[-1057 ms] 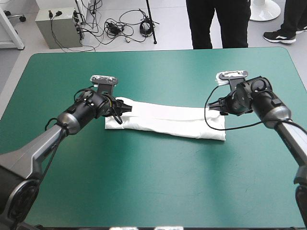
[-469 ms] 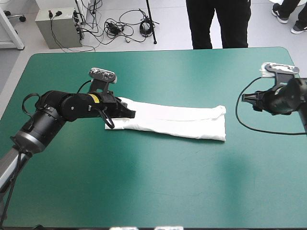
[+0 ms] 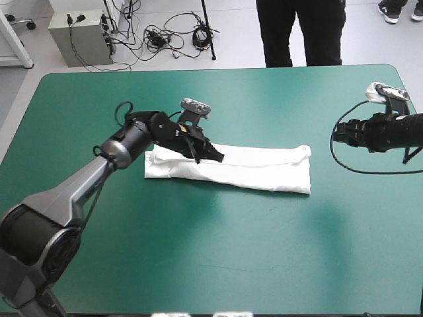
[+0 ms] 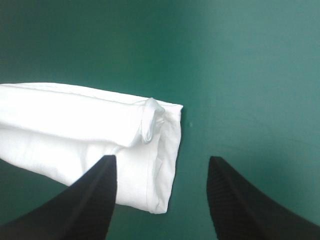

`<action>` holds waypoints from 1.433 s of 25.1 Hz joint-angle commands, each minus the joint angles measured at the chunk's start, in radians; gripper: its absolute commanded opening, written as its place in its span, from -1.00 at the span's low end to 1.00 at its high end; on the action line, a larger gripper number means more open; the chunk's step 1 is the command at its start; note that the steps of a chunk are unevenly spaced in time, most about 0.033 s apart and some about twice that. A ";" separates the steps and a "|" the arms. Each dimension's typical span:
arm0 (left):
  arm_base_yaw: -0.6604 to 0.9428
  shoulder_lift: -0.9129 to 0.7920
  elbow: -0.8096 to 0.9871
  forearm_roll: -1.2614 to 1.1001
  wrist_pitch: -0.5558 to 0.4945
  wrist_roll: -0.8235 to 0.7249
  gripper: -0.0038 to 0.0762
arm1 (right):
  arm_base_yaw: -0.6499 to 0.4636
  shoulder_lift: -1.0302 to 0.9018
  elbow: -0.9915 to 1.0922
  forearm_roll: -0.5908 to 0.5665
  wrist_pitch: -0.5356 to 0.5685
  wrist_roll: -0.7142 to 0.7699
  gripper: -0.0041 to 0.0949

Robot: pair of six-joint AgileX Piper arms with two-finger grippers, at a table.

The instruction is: Fold the cloth

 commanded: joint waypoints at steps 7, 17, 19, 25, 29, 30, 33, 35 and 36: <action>-0.105 0.284 -0.237 0.134 0.061 -0.157 -0.93 | 0.027 -0.029 0.113 0.109 -0.050 -0.178 0.13; -0.105 0.304 -0.241 0.122 0.117 -0.157 -0.93 | 0.093 0.187 0.132 0.160 -0.032 -0.215 0.41; -0.105 0.304 -0.241 0.122 0.117 -0.157 -0.93 | 0.102 0.219 0.132 0.178 -0.029 -0.237 0.41; -0.105 0.304 -0.241 0.122 0.121 -0.157 -0.93 | 0.132 0.317 0.132 0.212 -0.029 -0.265 0.41; -0.105 0.304 -0.241 0.122 0.121 -0.157 -0.93 | 0.146 0.373 0.132 0.224 -0.027 -0.271 0.41; -0.105 0.304 -0.241 0.122 0.121 -0.157 -0.93 | 0.150 0.384 0.132 0.222 -0.025 -0.271 0.40; -0.105 0.302 -0.241 0.122 0.123 -0.157 -0.93 | 0.164 0.411 0.132 0.222 -0.014 -0.271 0.31; -0.105 0.302 -0.241 0.122 0.123 -0.157 -0.93 | 0.167 0.423 0.134 0.218 -0.003 -0.269 0.16; -0.105 0.302 -0.241 0.122 0.124 -0.157 -0.93 | 0.167 0.428 0.136 0.217 -0.001 -0.269 0.08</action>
